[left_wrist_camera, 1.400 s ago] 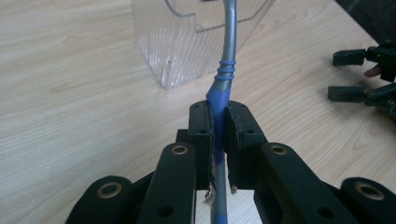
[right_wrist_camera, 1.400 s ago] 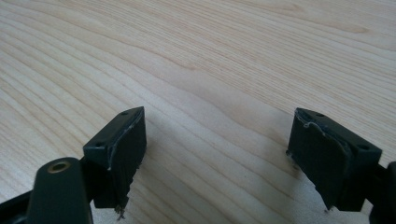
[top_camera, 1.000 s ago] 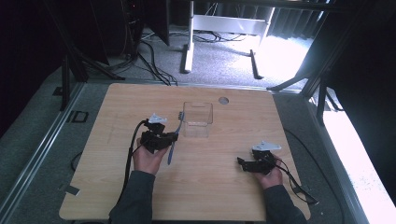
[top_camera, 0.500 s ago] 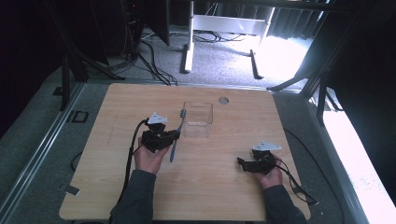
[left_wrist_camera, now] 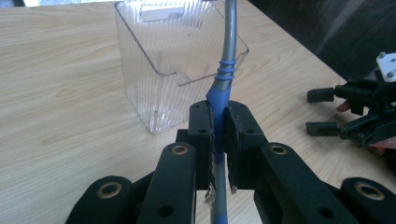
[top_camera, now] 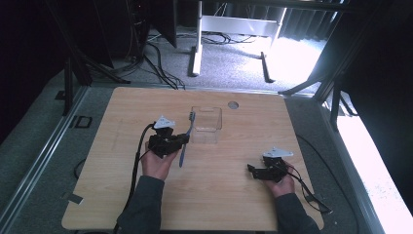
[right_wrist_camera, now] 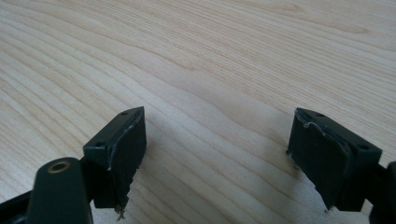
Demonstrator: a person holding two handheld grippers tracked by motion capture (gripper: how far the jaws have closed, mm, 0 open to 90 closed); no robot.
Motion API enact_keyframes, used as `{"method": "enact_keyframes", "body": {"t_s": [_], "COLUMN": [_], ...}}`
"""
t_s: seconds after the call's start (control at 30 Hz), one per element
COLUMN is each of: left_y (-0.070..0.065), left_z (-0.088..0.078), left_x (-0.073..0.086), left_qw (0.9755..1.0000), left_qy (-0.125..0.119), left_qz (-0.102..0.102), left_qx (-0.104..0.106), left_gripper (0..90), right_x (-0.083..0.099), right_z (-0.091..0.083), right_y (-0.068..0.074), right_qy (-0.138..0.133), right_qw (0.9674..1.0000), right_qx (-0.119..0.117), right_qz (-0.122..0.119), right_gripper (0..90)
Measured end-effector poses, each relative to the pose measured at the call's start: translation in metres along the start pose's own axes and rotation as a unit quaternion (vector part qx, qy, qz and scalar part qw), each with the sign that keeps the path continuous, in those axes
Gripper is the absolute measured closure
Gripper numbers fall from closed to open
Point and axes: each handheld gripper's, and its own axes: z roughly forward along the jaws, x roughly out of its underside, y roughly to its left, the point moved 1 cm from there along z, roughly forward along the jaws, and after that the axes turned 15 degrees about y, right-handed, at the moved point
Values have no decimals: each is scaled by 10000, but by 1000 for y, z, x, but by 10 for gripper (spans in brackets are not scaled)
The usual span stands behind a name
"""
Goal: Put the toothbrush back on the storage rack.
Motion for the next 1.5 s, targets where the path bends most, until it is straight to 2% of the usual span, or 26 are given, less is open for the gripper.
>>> {"method": "enact_keyframes", "body": {"t_s": [0.7, 1.0, 1.5], "left_y": [4, 6, 7], "left_z": [2, 5, 7], "left_x": [-4, -7, -12], "left_qw": [9991, 9977, 9971], "left_qy": [-302, -474, -610], "left_qz": [-178, -343, -359], "left_qx": [232, 340, 294], "left_gripper": [815, 815, 816], "right_x": [0, 0, 0], "right_z": [0, 0, 0], "right_y": [0, 0, 0], "right_qy": [1, -1, 5], "right_qw": [10000, 10000, 10000], "right_qx": [-1, 1, -3], "right_qz": [1, -3, 9], "right_gripper": [189, 188, 188]}}
